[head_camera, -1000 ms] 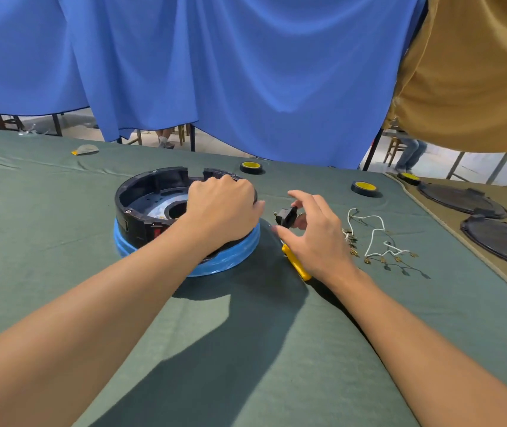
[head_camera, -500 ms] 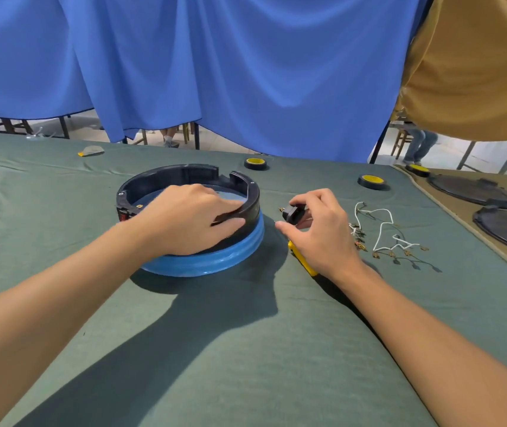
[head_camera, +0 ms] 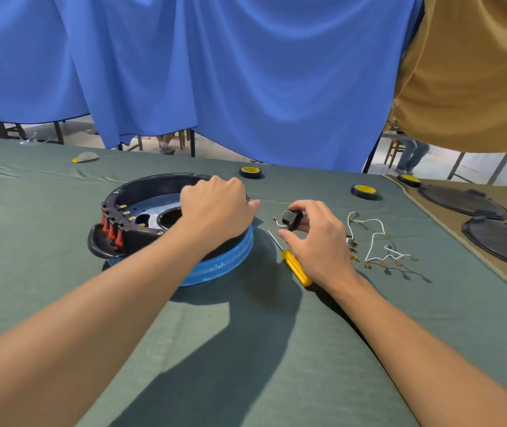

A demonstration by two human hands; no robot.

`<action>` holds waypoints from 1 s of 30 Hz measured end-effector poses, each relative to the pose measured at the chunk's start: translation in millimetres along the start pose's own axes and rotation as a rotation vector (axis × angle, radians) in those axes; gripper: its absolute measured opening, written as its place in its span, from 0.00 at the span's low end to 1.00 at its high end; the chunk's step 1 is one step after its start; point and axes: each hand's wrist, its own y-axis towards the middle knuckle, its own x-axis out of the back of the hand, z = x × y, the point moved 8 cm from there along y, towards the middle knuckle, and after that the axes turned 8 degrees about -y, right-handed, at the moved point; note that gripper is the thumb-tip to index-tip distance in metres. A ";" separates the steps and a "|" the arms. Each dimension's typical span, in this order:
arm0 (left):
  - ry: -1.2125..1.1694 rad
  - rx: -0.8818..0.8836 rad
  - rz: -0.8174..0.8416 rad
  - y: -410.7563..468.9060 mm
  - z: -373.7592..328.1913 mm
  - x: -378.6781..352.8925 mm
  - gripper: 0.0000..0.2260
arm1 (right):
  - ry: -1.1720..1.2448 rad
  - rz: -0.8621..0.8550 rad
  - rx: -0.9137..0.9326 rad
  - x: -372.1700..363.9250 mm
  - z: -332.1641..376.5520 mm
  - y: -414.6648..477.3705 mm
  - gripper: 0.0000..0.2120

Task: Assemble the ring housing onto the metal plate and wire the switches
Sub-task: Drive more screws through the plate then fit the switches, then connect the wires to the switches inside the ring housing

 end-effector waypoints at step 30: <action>-0.050 -0.099 0.147 -24.4 13.4 10.1 0.23 | 0.214 0.018 0.038 1.2 19.9 -0.5 0.21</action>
